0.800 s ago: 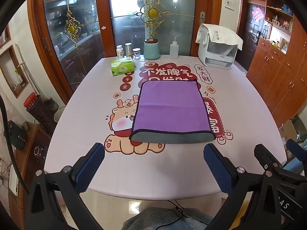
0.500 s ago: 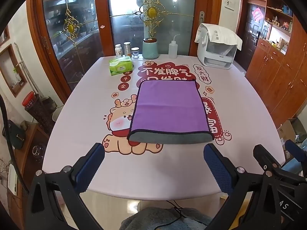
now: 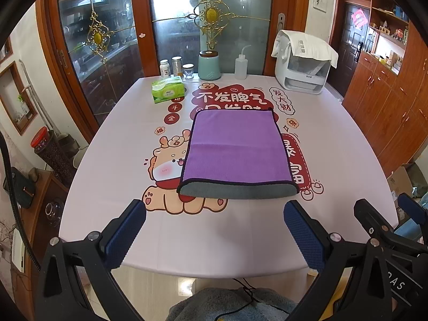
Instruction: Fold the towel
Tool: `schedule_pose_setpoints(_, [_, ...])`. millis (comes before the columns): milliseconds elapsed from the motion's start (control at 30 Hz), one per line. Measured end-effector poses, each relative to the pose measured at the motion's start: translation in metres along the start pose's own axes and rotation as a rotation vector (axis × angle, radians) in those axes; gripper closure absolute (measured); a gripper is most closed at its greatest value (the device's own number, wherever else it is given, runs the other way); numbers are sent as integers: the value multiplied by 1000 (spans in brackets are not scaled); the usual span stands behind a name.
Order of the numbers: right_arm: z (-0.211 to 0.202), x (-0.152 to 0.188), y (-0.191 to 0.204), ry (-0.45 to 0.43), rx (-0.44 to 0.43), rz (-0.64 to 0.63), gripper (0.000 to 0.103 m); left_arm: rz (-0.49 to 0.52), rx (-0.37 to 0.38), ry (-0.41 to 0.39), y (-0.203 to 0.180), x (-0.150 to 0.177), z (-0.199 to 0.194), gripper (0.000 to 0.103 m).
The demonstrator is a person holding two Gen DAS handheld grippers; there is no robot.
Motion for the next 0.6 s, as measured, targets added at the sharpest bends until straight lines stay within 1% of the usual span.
schedule_pose_setpoints(600, [0, 1, 1, 2, -3, 4, 4, 0, 0, 3, 1, 1, 0, 1])
Point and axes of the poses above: each gripper's, at about its wrist camera, not at the fingertips, and z roughly the way its jaws point, y to its left, x to its underside, the point moved 6 cm from there along z, roughly the way its jaws point, and after that the axes turned 3 degrees about y, right-handed, at the moved point
